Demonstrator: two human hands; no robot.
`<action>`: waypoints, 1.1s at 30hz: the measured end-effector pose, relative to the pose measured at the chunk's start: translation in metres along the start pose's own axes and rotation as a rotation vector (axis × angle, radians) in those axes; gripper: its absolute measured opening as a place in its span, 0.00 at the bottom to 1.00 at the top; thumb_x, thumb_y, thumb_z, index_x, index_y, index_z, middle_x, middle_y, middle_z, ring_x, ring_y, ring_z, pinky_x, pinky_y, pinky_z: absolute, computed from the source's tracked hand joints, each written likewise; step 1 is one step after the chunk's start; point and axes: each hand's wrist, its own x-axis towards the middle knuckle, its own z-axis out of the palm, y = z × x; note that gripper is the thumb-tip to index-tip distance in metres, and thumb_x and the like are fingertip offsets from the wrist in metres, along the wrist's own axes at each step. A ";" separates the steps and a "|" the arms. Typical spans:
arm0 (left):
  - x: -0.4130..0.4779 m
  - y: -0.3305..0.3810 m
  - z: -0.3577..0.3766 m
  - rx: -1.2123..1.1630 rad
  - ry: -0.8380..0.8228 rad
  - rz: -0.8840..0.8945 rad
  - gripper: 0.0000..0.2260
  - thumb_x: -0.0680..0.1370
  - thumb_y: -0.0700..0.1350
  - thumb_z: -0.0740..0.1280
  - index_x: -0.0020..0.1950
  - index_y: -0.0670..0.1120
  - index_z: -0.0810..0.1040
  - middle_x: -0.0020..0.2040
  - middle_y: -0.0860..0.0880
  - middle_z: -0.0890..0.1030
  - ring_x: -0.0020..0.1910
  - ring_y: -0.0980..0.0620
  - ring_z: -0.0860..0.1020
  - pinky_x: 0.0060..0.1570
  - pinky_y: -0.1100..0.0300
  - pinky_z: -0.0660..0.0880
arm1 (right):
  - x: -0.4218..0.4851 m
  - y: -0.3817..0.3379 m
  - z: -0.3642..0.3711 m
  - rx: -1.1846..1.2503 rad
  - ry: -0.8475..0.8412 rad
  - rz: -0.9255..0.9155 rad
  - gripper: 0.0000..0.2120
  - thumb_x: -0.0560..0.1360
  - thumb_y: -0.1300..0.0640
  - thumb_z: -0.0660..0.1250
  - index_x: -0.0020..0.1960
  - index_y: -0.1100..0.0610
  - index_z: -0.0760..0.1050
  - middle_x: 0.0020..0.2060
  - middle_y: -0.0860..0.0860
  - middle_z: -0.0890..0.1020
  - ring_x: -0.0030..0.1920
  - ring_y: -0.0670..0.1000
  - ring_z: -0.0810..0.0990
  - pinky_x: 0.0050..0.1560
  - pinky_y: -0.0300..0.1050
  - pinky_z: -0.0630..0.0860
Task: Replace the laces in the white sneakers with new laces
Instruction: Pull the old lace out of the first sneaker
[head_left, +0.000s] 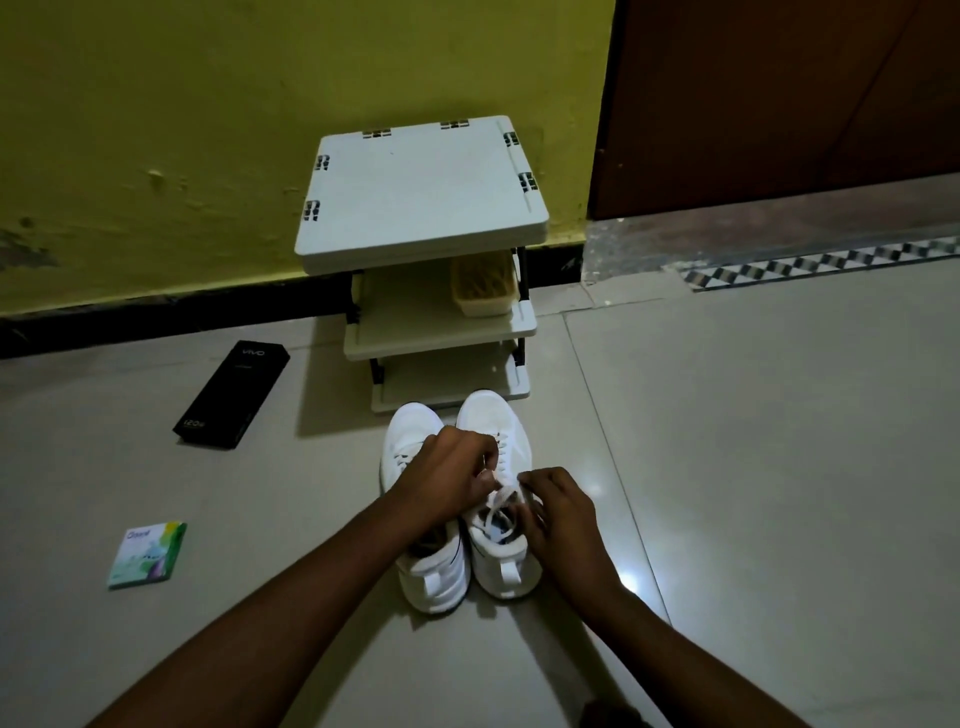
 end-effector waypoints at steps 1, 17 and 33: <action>-0.002 -0.001 0.000 -0.031 0.024 -0.009 0.02 0.74 0.43 0.69 0.42 0.50 0.79 0.37 0.52 0.82 0.38 0.53 0.77 0.39 0.59 0.70 | 0.000 0.000 0.000 0.011 0.004 -0.005 0.09 0.78 0.62 0.69 0.58 0.58 0.79 0.52 0.52 0.78 0.50 0.47 0.78 0.52 0.28 0.72; 0.003 -0.004 0.002 -0.218 0.098 0.096 0.11 0.77 0.37 0.64 0.57 0.48 0.78 0.48 0.52 0.82 0.43 0.55 0.78 0.45 0.54 0.77 | -0.008 -0.008 -0.001 -0.070 0.001 0.053 0.07 0.80 0.62 0.66 0.57 0.58 0.78 0.50 0.51 0.78 0.46 0.45 0.77 0.45 0.29 0.71; 0.017 -0.007 -0.018 -0.282 -0.225 0.070 0.04 0.77 0.39 0.71 0.49 0.46 0.84 0.41 0.55 0.84 0.39 0.65 0.80 0.43 0.69 0.74 | -0.005 -0.008 -0.007 -0.259 -0.064 0.111 0.08 0.80 0.55 0.63 0.56 0.53 0.77 0.54 0.49 0.79 0.51 0.49 0.79 0.49 0.46 0.79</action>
